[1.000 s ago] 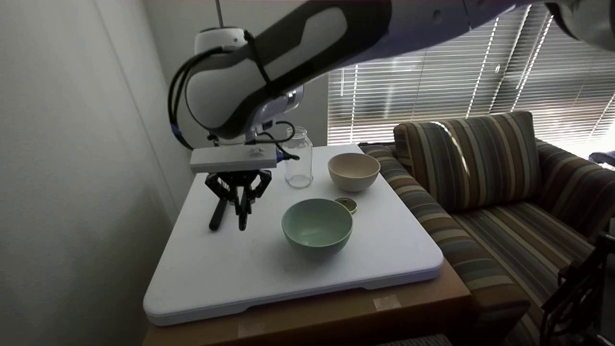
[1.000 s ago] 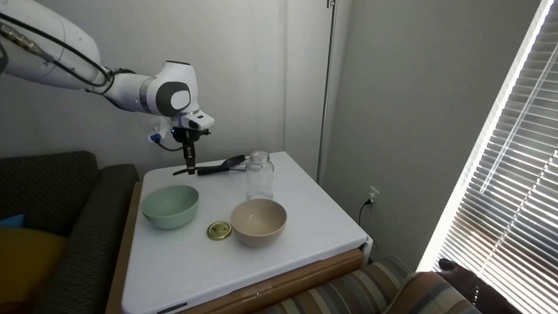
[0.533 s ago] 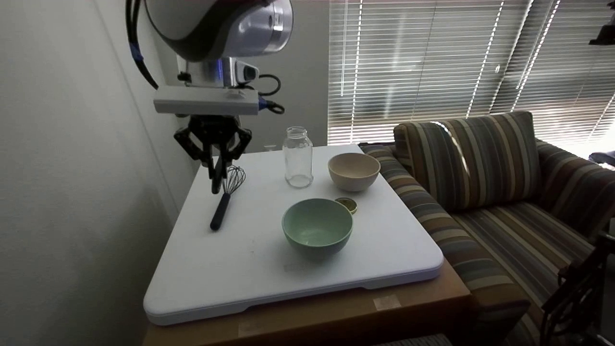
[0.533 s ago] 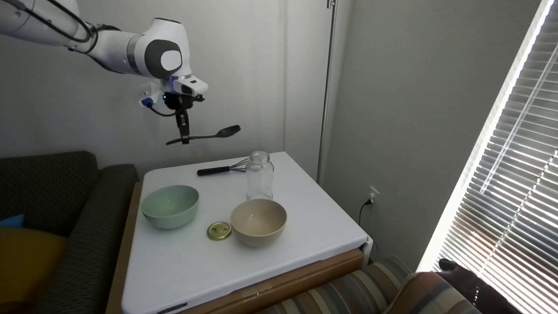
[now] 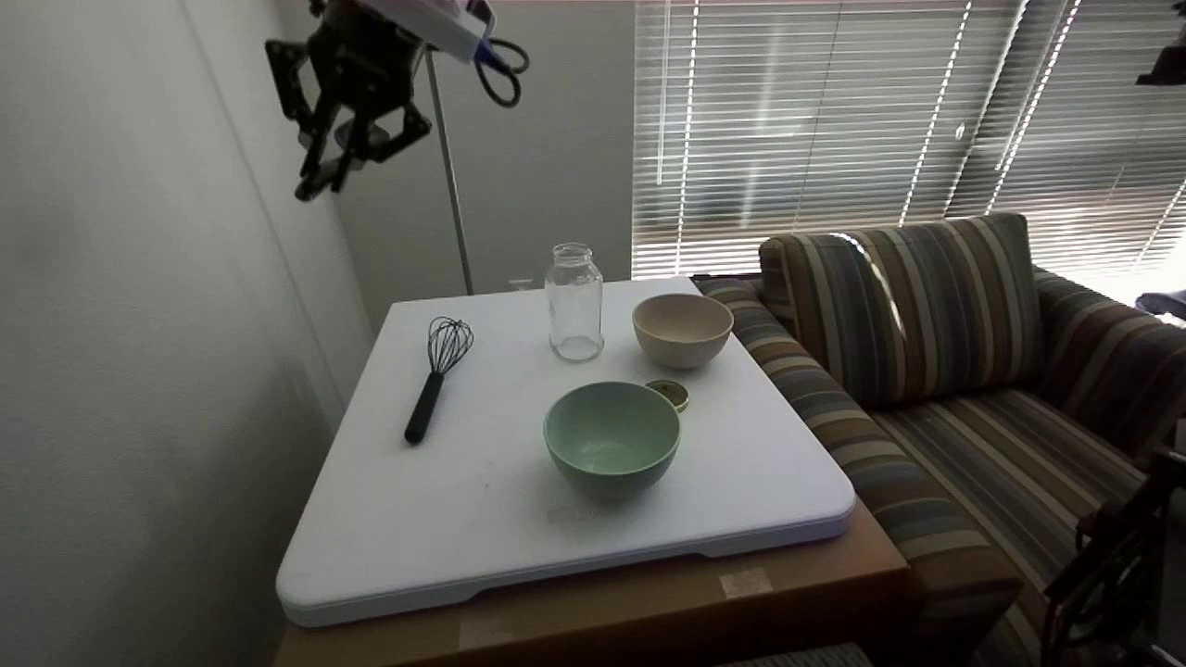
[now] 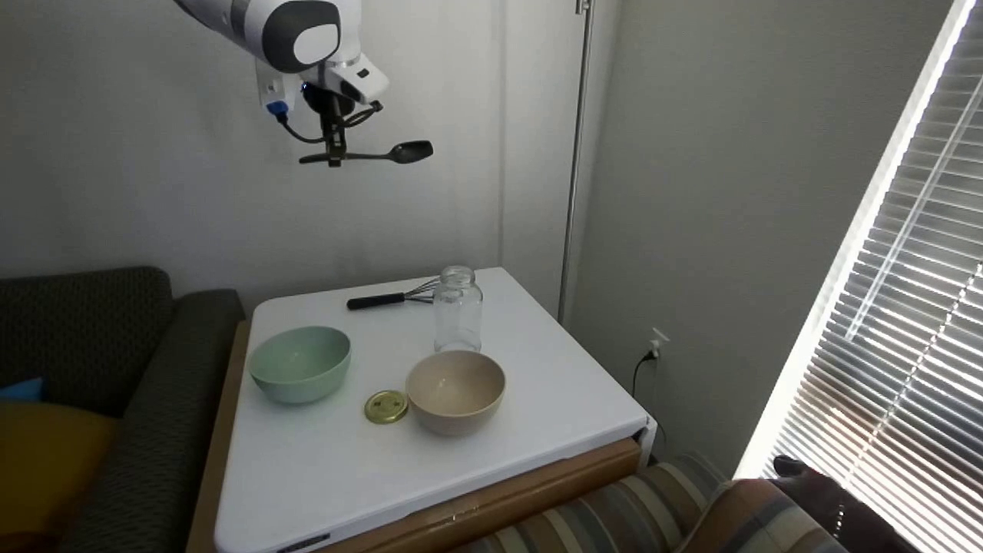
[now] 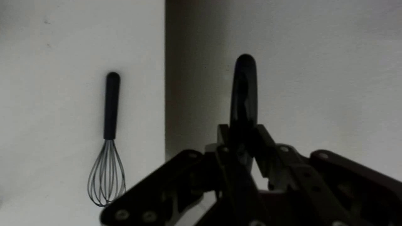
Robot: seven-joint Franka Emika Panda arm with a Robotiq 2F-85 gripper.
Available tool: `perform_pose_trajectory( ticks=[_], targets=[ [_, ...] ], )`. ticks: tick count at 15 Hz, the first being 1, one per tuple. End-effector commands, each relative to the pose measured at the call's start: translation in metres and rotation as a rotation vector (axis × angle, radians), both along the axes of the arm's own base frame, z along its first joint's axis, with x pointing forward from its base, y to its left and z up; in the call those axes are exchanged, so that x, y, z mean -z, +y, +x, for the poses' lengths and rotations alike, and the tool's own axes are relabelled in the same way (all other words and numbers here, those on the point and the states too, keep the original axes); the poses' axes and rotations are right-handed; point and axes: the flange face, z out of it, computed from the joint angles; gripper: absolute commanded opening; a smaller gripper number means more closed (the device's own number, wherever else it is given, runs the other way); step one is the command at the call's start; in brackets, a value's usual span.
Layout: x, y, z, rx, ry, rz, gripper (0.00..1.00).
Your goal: Pick the big spoon and put it in the white bowl
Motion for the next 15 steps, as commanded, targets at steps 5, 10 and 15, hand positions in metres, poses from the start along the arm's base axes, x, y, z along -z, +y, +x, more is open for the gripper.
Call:
perform_pose_trajectory(
  ticks=[5,10,15],
  targets=[
    [-0.076,-0.107,0.011,0.088,-0.124,0.422,0.05],
    [-0.076,-0.128,0.02,0.07,-0.192,0.56,0.21],
    [-0.068,-0.115,0.019,0.117,-0.239,0.492,0.05]
  ],
)
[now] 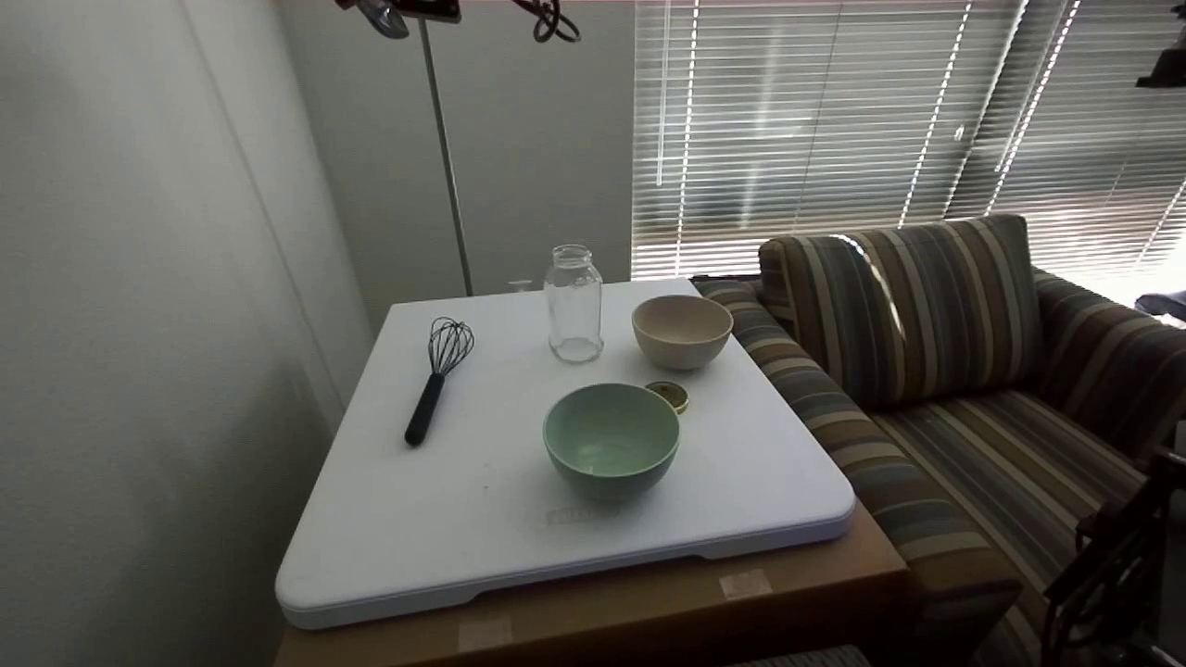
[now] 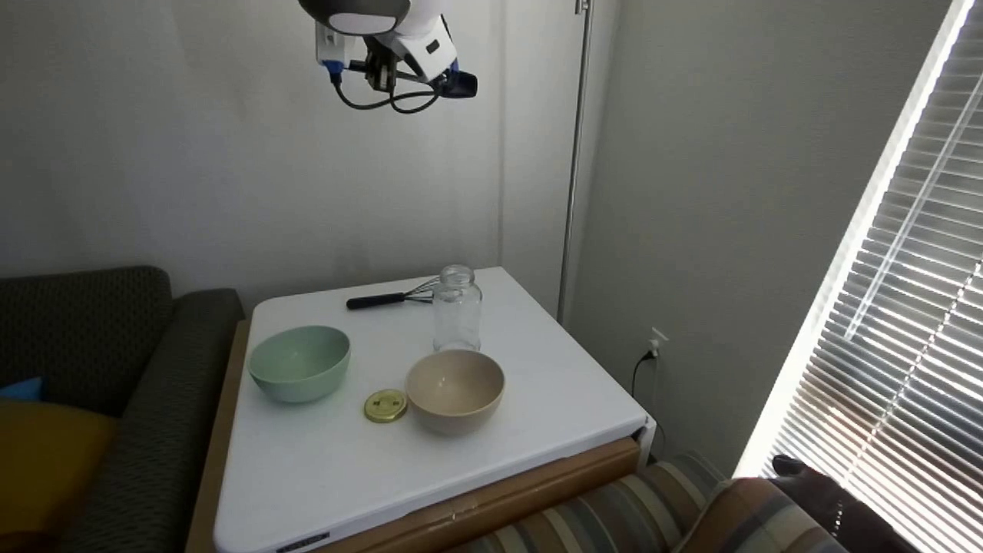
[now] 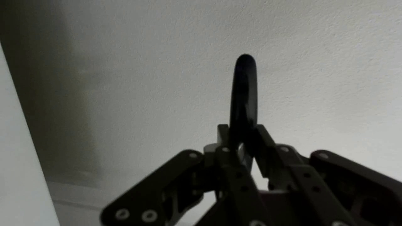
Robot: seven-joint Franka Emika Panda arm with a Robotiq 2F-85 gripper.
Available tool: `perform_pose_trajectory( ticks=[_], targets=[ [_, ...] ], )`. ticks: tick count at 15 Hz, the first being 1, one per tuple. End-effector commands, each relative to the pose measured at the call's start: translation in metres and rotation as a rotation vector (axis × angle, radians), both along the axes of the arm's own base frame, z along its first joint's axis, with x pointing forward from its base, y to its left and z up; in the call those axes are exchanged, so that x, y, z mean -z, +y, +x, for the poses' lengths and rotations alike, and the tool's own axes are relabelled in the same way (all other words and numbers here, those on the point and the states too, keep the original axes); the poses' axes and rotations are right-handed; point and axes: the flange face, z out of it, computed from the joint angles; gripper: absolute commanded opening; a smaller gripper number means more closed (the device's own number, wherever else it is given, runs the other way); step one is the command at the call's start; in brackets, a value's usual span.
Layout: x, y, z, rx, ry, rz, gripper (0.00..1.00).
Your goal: Pick the big spoon and put it in the white bowl
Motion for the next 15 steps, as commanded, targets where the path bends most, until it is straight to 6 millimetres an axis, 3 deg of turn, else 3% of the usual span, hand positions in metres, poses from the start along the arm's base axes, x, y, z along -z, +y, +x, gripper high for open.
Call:
perform_pose_trajectory(
  ticks=[1,4,10,13,14,15],
  targets=[
    [0.002,0.012,0.001,0.105,0.012,-0.074,0.05],
    [0.006,0.014,0.001,0.186,0.207,-0.013,0.05],
    [-0.004,-0.001,0.003,0.161,0.502,0.161,0.05],
    [0.011,0.001,-0.004,0.098,0.653,0.2,0.05],
    [0.002,0.003,-0.003,0.137,0.581,0.154,0.21],
    [0.006,0.003,-0.005,0.121,0.613,0.162,0.21]
  ],
)
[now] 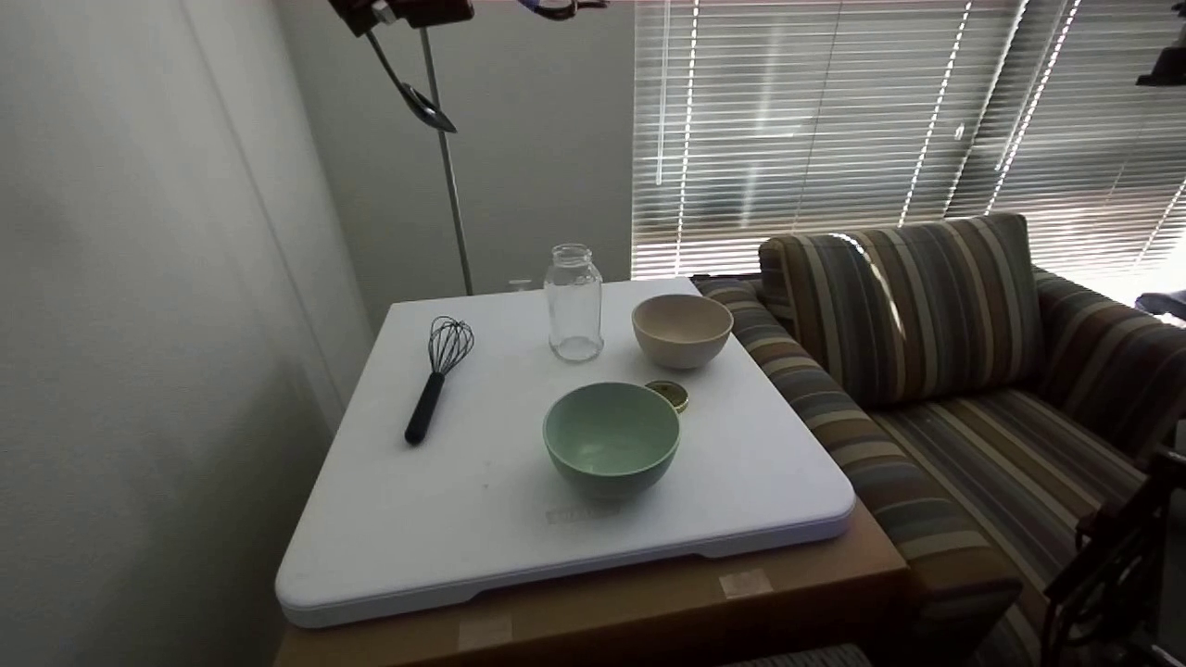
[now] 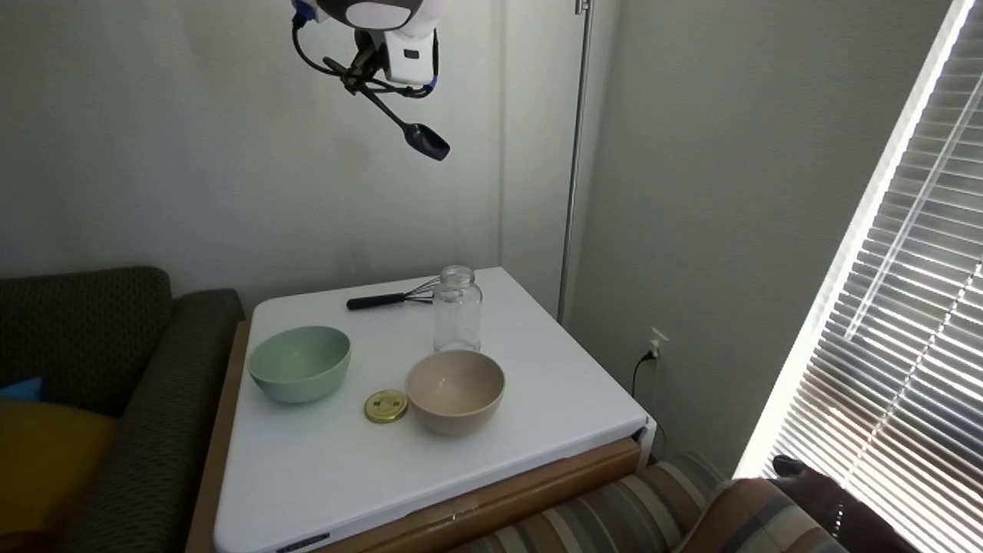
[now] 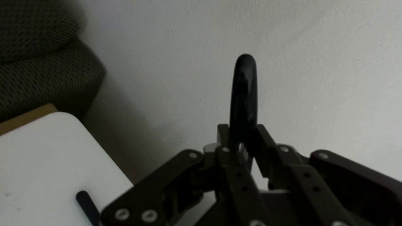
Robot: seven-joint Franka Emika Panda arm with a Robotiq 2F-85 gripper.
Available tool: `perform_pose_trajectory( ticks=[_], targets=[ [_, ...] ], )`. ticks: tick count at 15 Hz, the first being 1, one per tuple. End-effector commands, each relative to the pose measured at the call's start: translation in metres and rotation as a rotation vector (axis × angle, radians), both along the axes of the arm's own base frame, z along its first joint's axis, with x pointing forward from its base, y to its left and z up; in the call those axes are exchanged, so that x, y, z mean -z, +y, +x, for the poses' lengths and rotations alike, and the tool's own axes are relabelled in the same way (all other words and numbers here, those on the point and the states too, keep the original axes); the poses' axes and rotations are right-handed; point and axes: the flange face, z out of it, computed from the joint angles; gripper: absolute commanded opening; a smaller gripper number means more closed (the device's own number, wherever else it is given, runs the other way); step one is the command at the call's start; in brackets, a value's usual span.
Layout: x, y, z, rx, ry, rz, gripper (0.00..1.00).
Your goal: Pick the big spoon and put it in the white bowl
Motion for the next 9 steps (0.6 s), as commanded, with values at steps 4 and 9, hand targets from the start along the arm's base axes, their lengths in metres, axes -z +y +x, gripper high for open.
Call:
perform_pose_trajectory(
  ticks=[4,9],
  targets=[
    [0.012,0.002,-0.001,-0.015,0.072,0.055,0.05],
    [0.038,0.008,-0.019,0.112,0.34,0.078,0.05]
  ],
)
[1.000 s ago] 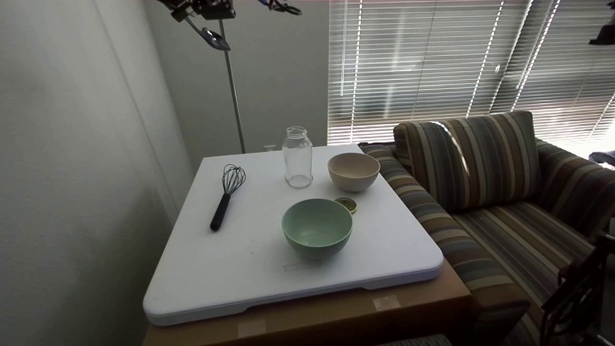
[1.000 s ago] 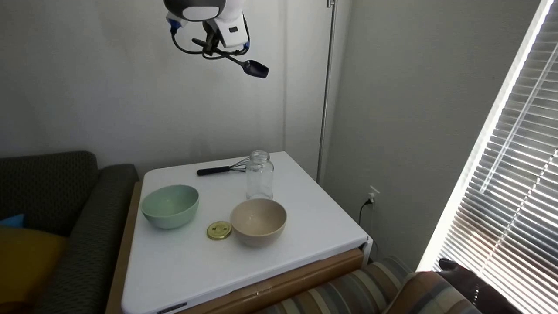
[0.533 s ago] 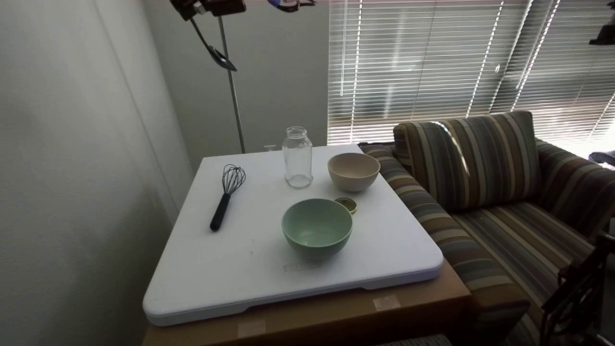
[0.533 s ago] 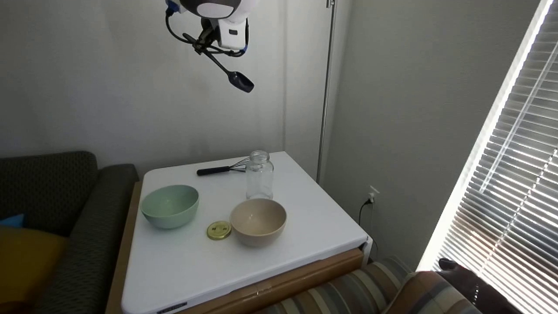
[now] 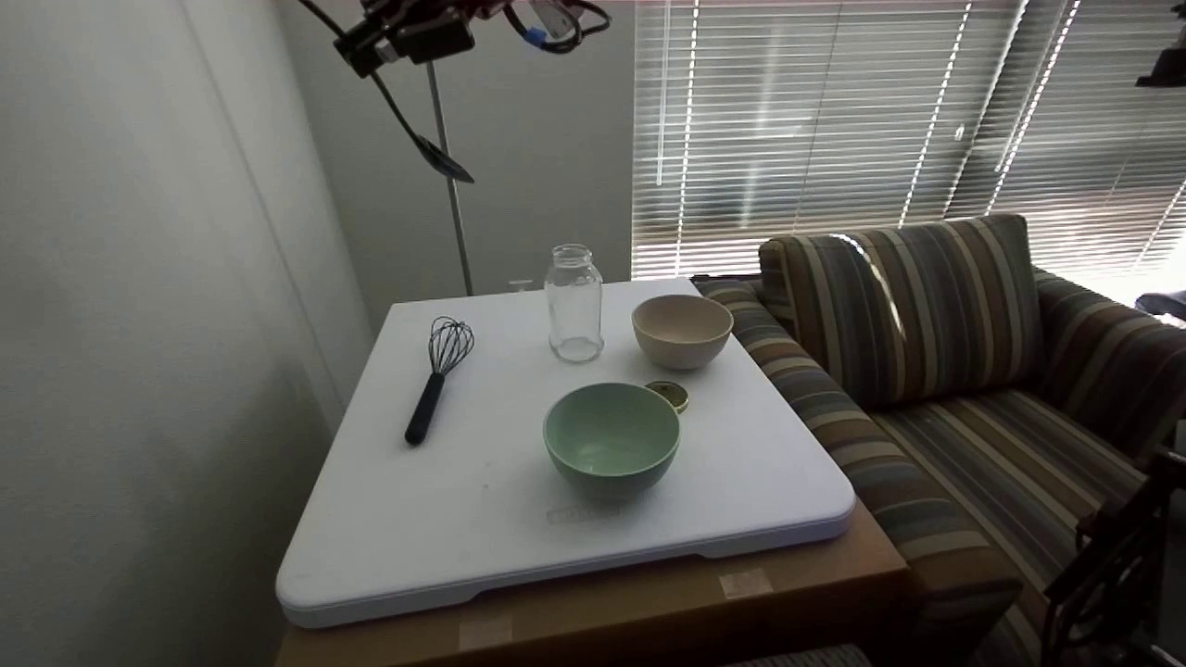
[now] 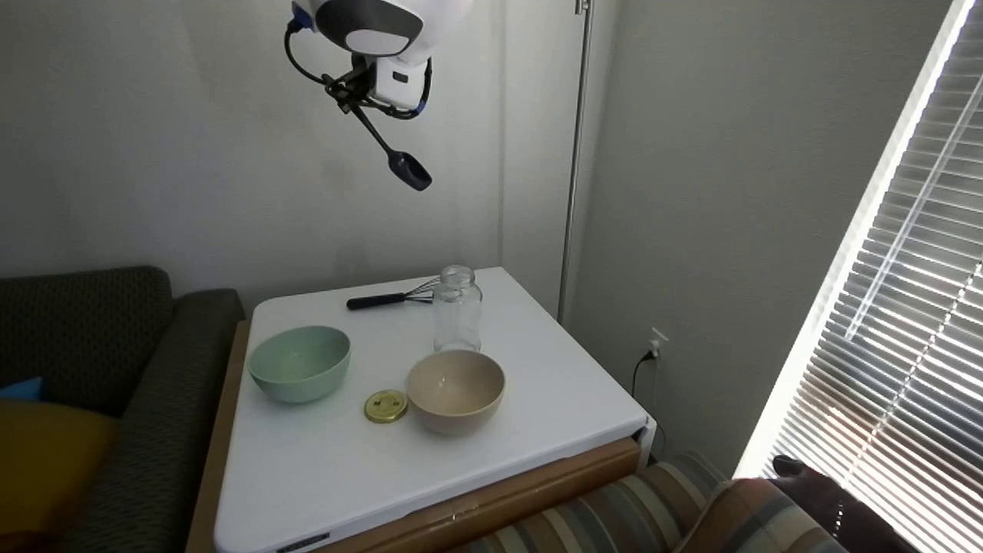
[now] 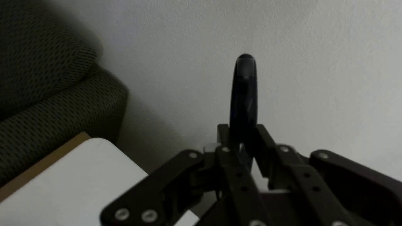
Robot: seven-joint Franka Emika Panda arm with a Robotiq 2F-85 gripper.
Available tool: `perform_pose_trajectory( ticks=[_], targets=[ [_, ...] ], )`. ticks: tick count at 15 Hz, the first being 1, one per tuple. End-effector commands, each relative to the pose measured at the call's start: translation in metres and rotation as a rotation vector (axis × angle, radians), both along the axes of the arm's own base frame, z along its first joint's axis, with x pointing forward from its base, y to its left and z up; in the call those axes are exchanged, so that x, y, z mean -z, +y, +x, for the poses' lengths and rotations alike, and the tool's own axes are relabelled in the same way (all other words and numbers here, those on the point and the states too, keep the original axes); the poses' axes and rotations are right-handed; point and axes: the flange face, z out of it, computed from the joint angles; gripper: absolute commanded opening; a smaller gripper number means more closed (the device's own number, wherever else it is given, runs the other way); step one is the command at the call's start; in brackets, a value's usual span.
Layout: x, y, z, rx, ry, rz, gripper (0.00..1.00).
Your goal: Pick the big spoon and put it in the white bowl
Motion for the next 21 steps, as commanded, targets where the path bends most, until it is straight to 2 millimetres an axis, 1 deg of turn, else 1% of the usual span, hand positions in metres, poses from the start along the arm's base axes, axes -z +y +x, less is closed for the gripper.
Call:
perform_pose_trajectory(
  ticks=[1,5,7,9,13,16,19,21],
  targets=[
    [0.009,0.003,-0.021,0.05,0.172,0.04,0.05],
    [0.022,0.008,-0.047,0.038,0.357,0.154,0.05],
    [0.029,0.002,-0.059,0.047,0.41,0.169,0.05],
    [0.037,-0.013,-0.072,0.066,0.448,0.172,0.05],
    [0.061,-0.061,-0.099,0.095,0.506,0.127,0.05],
    [0.077,-0.101,-0.117,0.05,0.525,0.126,0.05],
    [0.091,-0.142,-0.128,0.002,0.492,0.14,0.05],
    [0.1,-0.169,-0.132,-0.039,0.413,0.15,0.05]
  ],
)
